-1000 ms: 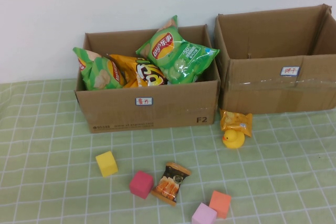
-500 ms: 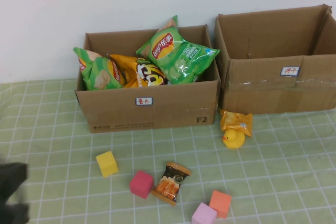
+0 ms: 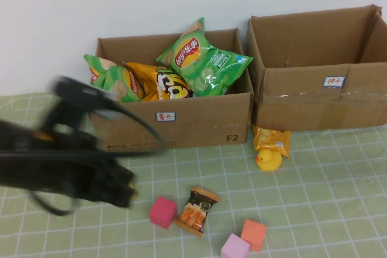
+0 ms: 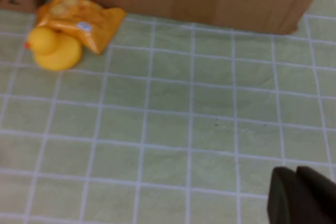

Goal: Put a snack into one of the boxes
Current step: Pick up the biscuit

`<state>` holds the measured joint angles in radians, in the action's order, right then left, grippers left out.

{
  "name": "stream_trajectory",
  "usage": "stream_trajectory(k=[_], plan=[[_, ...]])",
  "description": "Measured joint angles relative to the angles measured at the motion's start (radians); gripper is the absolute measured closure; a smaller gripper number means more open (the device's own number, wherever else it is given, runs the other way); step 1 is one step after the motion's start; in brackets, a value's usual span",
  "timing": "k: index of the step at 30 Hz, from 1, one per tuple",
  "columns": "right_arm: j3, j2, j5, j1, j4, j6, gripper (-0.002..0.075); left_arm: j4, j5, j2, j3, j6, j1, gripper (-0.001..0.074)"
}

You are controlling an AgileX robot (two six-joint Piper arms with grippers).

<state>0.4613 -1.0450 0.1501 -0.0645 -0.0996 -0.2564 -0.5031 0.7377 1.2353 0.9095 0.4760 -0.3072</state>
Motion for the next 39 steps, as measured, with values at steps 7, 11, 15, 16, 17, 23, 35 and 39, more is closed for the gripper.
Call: stream_trajectory(k=[7, 11, 15, 16, 17, 23, 35, 39], plan=[[0.019, 0.191, 0.284, -0.064, -0.017, -0.027, 0.0728, 0.125, -0.027, 0.238, 0.076, -0.009, -0.206, 0.0736], [0.017, 0.276, 0.494, -0.063, -0.045, -0.022, 0.0728, 0.265, -0.095, 0.366, 0.141, -0.115, -0.290, 0.0657], [-0.030, 0.323, 0.559, -0.063, -0.119, -0.024, 0.0728, 0.343, -0.130, 0.473, 0.220, -0.186, -0.329, 0.0415], [-0.046, 0.332, 0.564, -0.063, -0.131, -0.026, 0.0728, 0.359, -0.128, 0.496, 0.243, -0.201, -0.333, 0.0363], [-0.055, 0.337, 0.568, -0.063, -0.139, -0.027, 0.0728, 0.378, -0.120, 0.531, 0.267, -0.229, -0.335, 0.0304], [-0.062, 0.363, 0.544, -0.063, -0.174, -0.063, 0.0728, 0.517, -0.069, 0.678, 0.394, -0.417, -0.337, 0.0181], [-0.062, 0.364, 0.514, -0.063, -0.176, -0.085, 0.0728, 0.559, -0.024, 0.857, 0.467, -0.499, -0.342, 0.0176], [-0.062, 0.364, 0.507, -0.063, -0.176, -0.085, 0.0728, 0.554, -0.020, 0.882, 0.467, -0.507, -0.342, 0.0177]])
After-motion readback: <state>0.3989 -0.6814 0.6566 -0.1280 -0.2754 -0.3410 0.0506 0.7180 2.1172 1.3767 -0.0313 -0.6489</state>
